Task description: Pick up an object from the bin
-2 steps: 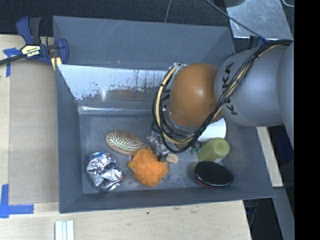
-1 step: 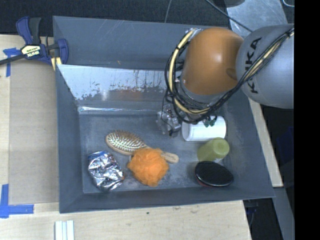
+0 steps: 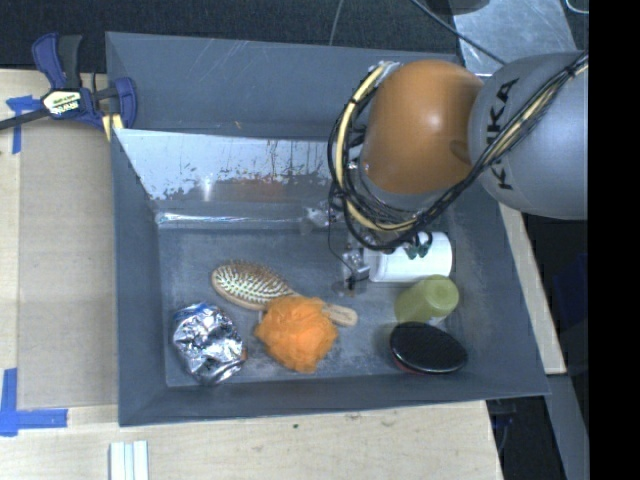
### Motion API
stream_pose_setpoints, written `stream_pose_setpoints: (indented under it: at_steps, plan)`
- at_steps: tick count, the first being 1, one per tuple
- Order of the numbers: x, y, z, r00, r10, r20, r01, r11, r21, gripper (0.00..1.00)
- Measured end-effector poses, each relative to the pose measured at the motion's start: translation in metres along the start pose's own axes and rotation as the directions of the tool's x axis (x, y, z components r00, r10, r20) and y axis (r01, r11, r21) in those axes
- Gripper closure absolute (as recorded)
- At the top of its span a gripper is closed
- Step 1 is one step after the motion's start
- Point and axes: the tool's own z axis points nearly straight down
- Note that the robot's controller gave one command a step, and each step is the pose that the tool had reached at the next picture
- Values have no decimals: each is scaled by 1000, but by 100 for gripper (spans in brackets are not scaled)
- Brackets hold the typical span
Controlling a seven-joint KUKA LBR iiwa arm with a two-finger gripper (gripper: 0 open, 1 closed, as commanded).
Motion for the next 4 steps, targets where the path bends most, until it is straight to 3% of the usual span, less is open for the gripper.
stream_pose_setpoints:
  at_steps: [1, 2, 3, 4]
  plan:
    - [63, 17, 79, 954, -299, -4, 299, 954, -3, 0]
    - [61, 17, 77, 955, -297, 1, 297, 955, 0, 100]
    - [20, 68, -6, 959, -284, 15, 284, 959, 3, 100]
    - [-69, 75, 22, 859, -511, 20, 511, 859, 9, 100]
